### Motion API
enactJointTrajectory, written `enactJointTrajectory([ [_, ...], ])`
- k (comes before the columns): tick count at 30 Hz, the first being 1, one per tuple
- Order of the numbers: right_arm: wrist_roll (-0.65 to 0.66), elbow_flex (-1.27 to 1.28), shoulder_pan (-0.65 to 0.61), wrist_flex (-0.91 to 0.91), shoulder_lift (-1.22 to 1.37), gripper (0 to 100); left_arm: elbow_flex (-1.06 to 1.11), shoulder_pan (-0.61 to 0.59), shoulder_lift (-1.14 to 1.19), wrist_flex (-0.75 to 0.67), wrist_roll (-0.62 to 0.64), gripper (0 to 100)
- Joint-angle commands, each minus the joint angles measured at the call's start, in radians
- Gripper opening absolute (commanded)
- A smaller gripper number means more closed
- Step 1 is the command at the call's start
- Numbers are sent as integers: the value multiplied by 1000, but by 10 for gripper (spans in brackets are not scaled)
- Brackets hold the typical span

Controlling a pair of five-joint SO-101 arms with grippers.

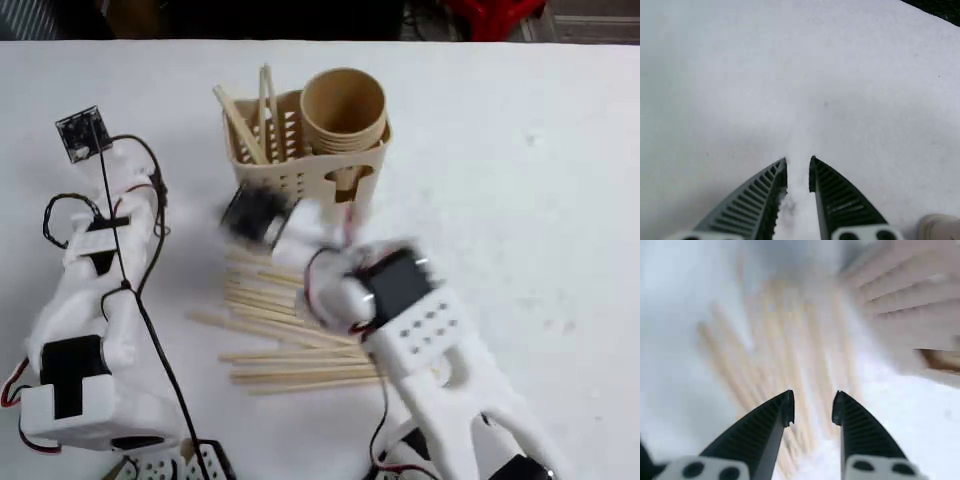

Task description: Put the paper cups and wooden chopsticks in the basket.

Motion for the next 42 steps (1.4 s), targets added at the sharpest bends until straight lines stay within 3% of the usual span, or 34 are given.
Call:
enactJointTrajectory([
  [1,94,169,-84,-33,-27,170,-48,-5,-2,-28,-8,94],
  [12,269,589,-177,-323,-18,173,-63,-5,-1,-21,-8,94],
  [18,281,675,-176,-441,-15,173,-64,-4,-1,-21,-8,94],
  [26,218,660,-171,-596,236,173,-61,-4,-1,-20,-8,94],
  [29,209,578,-150,-553,306,167,-60,-5,-1,-20,-8,94],
  [34,176,509,-44,-558,318,77,-60,-5,-1,-20,-8,94],
  [42,118,451,67,-619,328,66,-61,-5,-1,-20,-8,94],
])
